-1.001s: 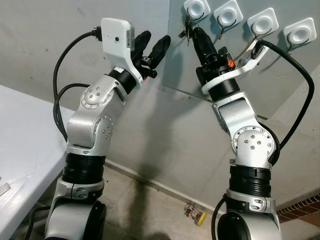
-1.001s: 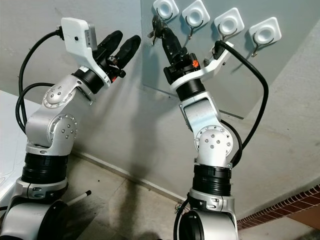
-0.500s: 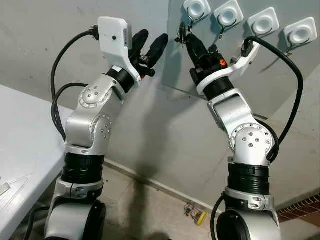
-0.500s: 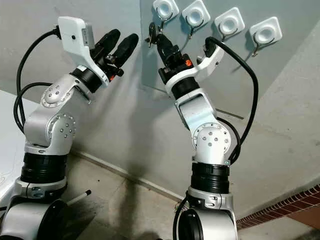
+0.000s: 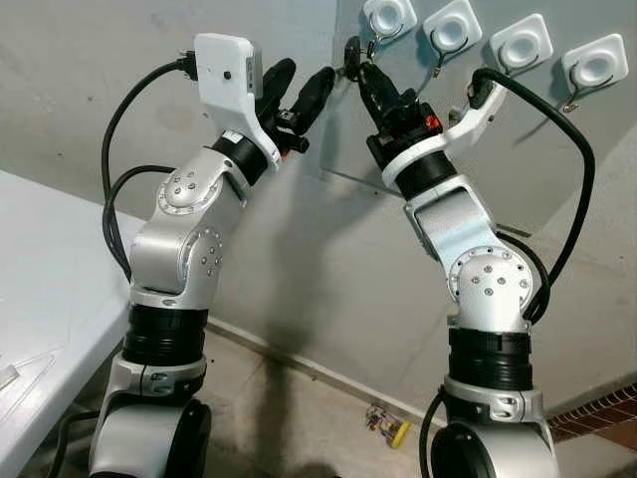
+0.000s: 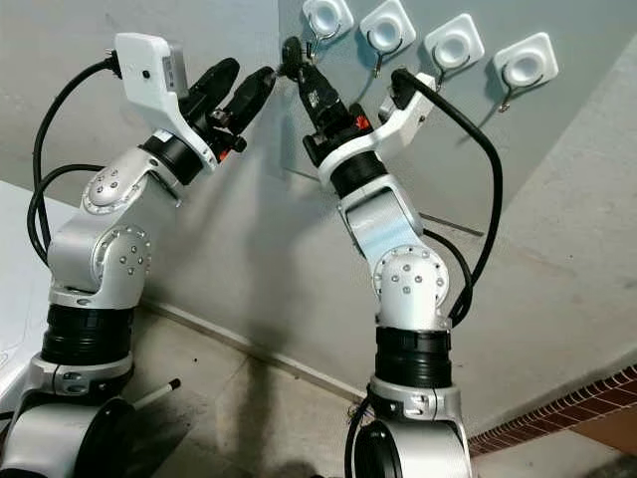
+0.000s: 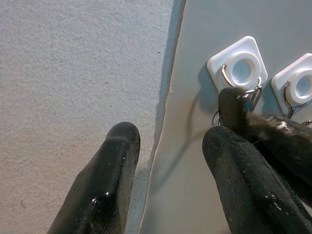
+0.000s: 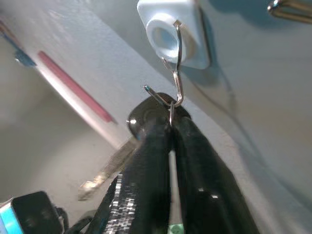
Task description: Hang keys on a hook
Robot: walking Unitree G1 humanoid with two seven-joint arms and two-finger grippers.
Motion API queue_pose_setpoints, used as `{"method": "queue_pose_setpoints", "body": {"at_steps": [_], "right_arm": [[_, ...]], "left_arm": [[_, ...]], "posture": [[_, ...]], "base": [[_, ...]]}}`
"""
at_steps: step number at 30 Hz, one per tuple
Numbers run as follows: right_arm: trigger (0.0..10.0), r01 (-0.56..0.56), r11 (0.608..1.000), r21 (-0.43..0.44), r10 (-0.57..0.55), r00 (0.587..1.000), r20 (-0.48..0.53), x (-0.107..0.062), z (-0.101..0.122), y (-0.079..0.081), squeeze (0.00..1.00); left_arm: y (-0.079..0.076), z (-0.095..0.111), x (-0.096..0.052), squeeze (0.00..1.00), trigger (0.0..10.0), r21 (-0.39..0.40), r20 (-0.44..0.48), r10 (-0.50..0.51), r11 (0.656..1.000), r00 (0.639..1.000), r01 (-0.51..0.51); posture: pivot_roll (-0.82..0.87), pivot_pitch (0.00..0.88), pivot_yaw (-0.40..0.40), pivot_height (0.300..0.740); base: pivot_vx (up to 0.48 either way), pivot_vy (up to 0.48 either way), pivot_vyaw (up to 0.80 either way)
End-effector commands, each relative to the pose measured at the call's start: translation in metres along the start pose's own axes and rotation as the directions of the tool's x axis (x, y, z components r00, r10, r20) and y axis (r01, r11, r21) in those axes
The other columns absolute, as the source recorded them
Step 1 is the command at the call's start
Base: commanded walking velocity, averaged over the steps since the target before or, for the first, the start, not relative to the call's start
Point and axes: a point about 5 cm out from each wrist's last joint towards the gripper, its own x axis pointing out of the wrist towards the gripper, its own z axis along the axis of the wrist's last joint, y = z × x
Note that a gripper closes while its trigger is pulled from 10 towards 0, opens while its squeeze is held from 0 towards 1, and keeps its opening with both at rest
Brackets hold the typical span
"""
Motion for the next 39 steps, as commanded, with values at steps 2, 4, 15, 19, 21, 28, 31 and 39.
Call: {"method": "queue_pose_setpoints", "body": {"at_steps": [2, 4, 15, 19, 21, 28, 31, 39], "right_arm": [[10.0, -0.028, 0.998, 0.051, 0.028, 1.000, 0.012, -0.002, -0.009, 0.004, 1.00], [10.0, -0.019, 0.999, 0.043, 0.018, 1.000, 0.012, -0.003, -0.009, 0.003, 1.00], [10.0, -0.017, 1.000, -0.005, 0.017, 1.000, 0.018, -0.012, -0.012, -0.004, 1.00], [10.0, -0.030, 0.998, -0.063, 0.031, 1.000, 0.007, -0.020, -0.014, -0.007, 1.00], [10.0, -0.031, 0.997, -0.073, 0.032, 0.999, 0.007, -0.021, -0.014, -0.008, 1.00], [10.0, -0.002, 0.980, -0.199, -0.002, 1.000, -0.020, -0.039, -0.016, -0.020, 1.00], [10.0, 0.047, 0.971, -0.236, -0.052, 0.999, -0.016, -0.052, -0.015, -0.030, 1.00], [10.0, 0.243, 0.828, -0.505, -0.304, 0.952, -0.040, -0.092, -0.018, -0.078, 0.00]], "left_arm": [[-0.003, 0.009, 0.002, 0.00, 10.0, 0.015, 0.033, -0.007, 1.000, 0.999, 0.007], [-0.003, 0.009, 0.002, 0.00, 10.0, 0.015, 0.032, -0.007, 1.000, 0.999, 0.006], [-0.001, 0.007, 0.002, 0.00, 10.0, 0.019, 0.026, 0.000, 1.000, 1.000, -0.001], [-0.001, 0.001, 0.000, 0.00, 10.0, 0.023, 0.008, 0.005, 1.000, 1.000, -0.005], [-0.001, 0.000, 0.000, 0.00, 10.0, 0.023, 0.006, 0.006, 1.000, 1.000, -0.006], [0.002, -0.019, -0.009, 0.00, 10.0, 0.008, -0.055, 0.033, 0.999, 0.998, -0.032], [0.007, -0.037, -0.020, 0.00, 10.0, -0.022, -0.094, 0.082, 0.996, 0.992, -0.084], [0.022, -0.089, -0.053, 0.00, 10.0, -0.044, -0.218, 0.218, 0.972, 0.951, -0.232]], "posture": [[0.02, 0.121, -0.056, 0.740], [0.02, 0.121, -0.056, 0.740], [0.02, 0.124, -0.051, 0.740], [0.01, 0.126, -0.045, 0.740], [0.01, 0.126, -0.045, 0.740], [0.01, 0.121, -0.038, 0.740], [0.00, 0.119, -0.031, 0.740], [-0.02, 0.105, -0.025, 0.740]], "base": [[0.000, 0.000, 0.00], [0.000, 0.000, 0.00], [0.000, 0.000, 0.00], [0.000, 0.000, 0.00], [0.000, 0.000, 0.00], [0.000, 0.000, 0.00], [0.000, 0.000, 0.00], [0.000, 0.000, 0.00]]}}
